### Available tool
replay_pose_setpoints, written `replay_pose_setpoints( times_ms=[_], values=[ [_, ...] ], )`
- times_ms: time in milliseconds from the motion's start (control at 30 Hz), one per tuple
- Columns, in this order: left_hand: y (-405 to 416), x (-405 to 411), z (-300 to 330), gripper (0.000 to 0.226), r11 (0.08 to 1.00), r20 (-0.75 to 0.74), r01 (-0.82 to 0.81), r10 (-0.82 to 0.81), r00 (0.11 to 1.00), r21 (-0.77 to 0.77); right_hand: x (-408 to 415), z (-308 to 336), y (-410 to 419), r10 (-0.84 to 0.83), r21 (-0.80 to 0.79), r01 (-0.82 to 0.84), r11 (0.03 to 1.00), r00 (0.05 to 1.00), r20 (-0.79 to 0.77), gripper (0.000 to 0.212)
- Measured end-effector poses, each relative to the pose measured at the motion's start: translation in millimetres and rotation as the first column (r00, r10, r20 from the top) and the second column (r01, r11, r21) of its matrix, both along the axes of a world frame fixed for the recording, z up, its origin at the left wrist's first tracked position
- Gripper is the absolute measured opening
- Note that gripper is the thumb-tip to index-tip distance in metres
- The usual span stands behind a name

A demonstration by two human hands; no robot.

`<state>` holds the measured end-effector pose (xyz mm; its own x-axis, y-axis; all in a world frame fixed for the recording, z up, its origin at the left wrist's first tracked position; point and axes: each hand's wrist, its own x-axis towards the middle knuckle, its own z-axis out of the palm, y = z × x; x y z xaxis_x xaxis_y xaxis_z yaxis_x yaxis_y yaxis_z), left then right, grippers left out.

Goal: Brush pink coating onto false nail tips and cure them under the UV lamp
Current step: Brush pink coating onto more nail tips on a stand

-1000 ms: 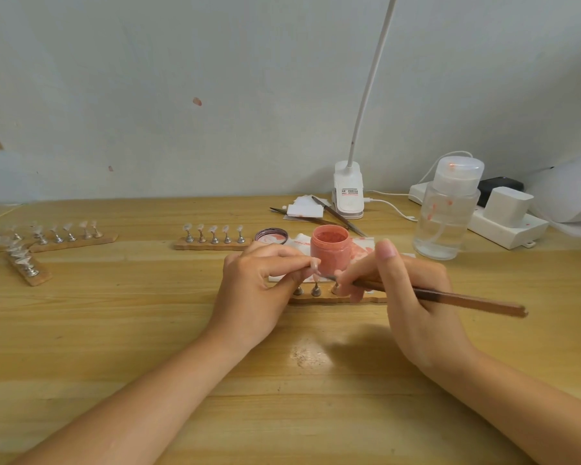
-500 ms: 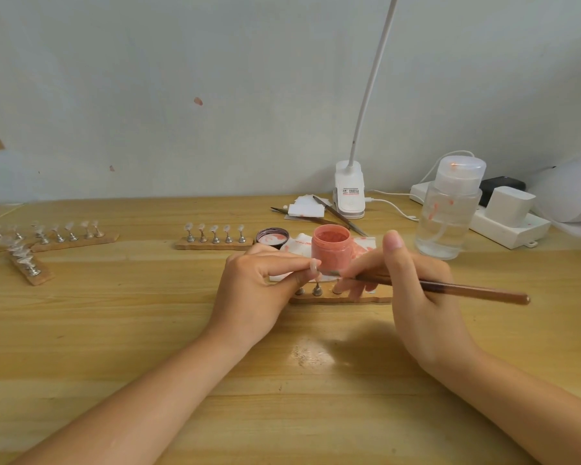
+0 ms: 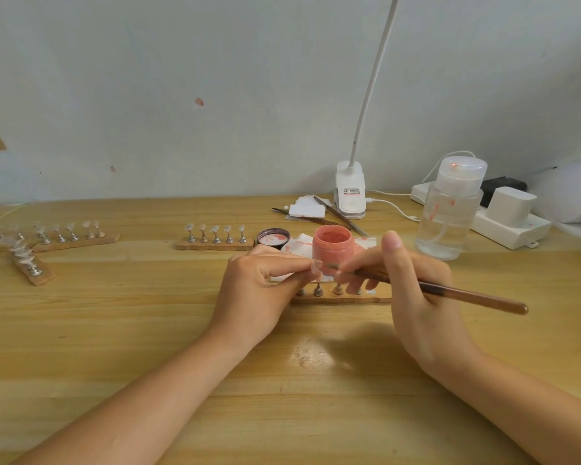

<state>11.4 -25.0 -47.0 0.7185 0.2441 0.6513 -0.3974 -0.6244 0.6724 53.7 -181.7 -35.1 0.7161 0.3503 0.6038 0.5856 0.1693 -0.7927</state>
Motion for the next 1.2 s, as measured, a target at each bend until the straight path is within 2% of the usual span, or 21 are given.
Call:
replay_pose_setpoints(
  times_ms=[67,233,333,500,533,600,700,767,867,1000,1067,1200],
  values=[
    [-0.2,0.0,0.1,0.024,1.0,0.007,-0.001,0.001,1.0,0.003,-0.7,-0.3,-0.6,0.017,0.016,-0.017,1.0,0.998,-0.052,0.05],
    [0.3,-0.4,0.6,0.021,0.999,0.005,0.008,-0.008,1.0,0.04,0.8,-1.1,-0.6,-0.004,-0.02,0.005,1.0,0.999,0.039,0.052],
    [-0.7,-1.1,2.0,0.019,0.999,0.006,0.003,-0.003,1.0,0.055,0.2,-1.3,-1.0,0.018,-0.007,-0.018,1.0,0.999,-0.029,0.053],
    [-1.7,-3.0,3.6,0.009,0.998,-0.03,-0.037,0.039,0.999,0.054,2.9,-2.1,-0.7,-0.017,-0.06,0.023,0.998,0.996,0.093,0.048],
    [-2.3,-3.1,4.1,0.01,0.997,-0.035,-0.04,0.042,0.998,0.06,3.1,-2.4,-1.2,-0.009,-0.073,0.014,0.997,0.997,0.072,0.048],
    [-3.8,-3.9,5.2,0.025,0.997,-0.041,-0.047,0.05,0.998,0.058,3.0,-2.8,-2.6,-0.003,-0.067,0.006,0.998,0.999,0.043,0.05],
    [-4.4,-4.6,5.6,0.014,0.998,-0.045,-0.048,0.05,0.998,0.047,4.0,-2.3,-2.5,-0.027,-0.06,0.033,0.998,0.994,0.104,0.049],
    [-4.6,-4.7,5.7,0.014,0.997,-0.061,-0.057,0.06,0.996,0.046,4.9,-2.7,-1.7,-0.039,-0.094,0.052,0.994,0.991,0.128,0.048],
    [-5.2,-4.9,6.9,0.015,0.996,-0.067,-0.059,0.063,0.996,0.062,4.6,-2.9,-2.8,-0.033,-0.079,0.04,0.996,0.996,0.082,0.05],
    [-4.6,-5.7,5.9,0.017,0.995,-0.071,-0.067,0.072,0.995,0.076,5.7,-2.1,-3.0,-0.046,-0.096,0.06,0.994,0.989,0.143,0.048],
    [-5.1,-6.0,6.5,0.014,0.994,-0.08,-0.077,0.084,0.993,0.078,6.2,-2.9,-2.9,-0.042,-0.117,0.057,0.991,0.991,0.125,0.05],
    [-6.6,-5.8,8.0,0.016,0.995,-0.09,-0.075,0.081,0.993,0.071,6.3,-2.1,-3.6,-0.053,-0.07,0.064,0.996,0.989,0.138,0.049]
  ],
)
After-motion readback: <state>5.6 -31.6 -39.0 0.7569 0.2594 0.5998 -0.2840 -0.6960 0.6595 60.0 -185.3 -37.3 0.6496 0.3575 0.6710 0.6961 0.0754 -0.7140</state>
